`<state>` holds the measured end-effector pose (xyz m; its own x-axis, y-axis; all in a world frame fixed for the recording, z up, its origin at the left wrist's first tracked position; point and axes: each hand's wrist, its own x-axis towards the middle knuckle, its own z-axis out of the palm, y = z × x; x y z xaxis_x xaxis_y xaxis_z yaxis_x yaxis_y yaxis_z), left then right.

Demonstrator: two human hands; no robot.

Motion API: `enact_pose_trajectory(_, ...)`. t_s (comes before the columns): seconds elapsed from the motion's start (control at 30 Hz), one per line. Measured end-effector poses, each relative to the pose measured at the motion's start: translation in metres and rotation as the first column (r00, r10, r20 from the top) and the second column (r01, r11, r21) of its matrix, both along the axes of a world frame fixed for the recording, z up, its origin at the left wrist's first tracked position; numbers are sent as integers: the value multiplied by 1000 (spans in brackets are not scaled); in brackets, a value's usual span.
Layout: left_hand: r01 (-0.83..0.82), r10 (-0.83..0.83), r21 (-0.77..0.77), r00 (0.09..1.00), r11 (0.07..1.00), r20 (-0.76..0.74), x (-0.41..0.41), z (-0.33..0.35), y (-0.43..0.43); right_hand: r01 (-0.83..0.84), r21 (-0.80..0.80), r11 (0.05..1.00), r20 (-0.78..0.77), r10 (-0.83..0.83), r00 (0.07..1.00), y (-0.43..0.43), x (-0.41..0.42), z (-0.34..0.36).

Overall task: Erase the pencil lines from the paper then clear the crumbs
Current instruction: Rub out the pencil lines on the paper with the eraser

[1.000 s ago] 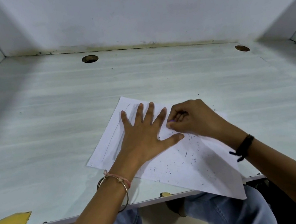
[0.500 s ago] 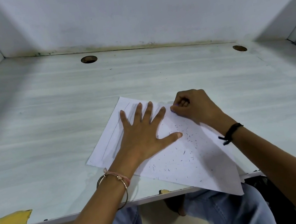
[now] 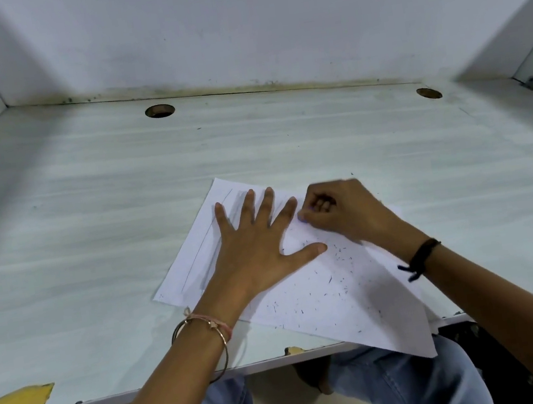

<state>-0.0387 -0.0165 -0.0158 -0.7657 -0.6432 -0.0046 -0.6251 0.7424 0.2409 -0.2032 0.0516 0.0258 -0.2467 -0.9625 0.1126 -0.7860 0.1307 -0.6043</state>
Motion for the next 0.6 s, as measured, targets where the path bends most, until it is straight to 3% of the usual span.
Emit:
enact_pose_trajectory(0.2, -10, 10, 13, 1000, 1000, -3, 1, 2, 0, 145, -26, 989, 81, -143, 986, -8, -15, -3)
enact_pose_trajectory(0.33, -36, 36, -20, 999, 999, -7, -4, 5, 0, 168, -59, 984, 406, -130, 905, 10, -27, 4)
enact_pose_trajectory(0.47, -60, 52, -100, 996, 993, -73, -11, 4, -2, 207, -56, 977, 385, -170, 907, 17, -30, 4)
enact_pose_trajectory(0.6, -46, 42, -54, 996, 997, -73, -12, 1, -2, 178, -8, 984, 334, -165, 928, 13, -20, 6)
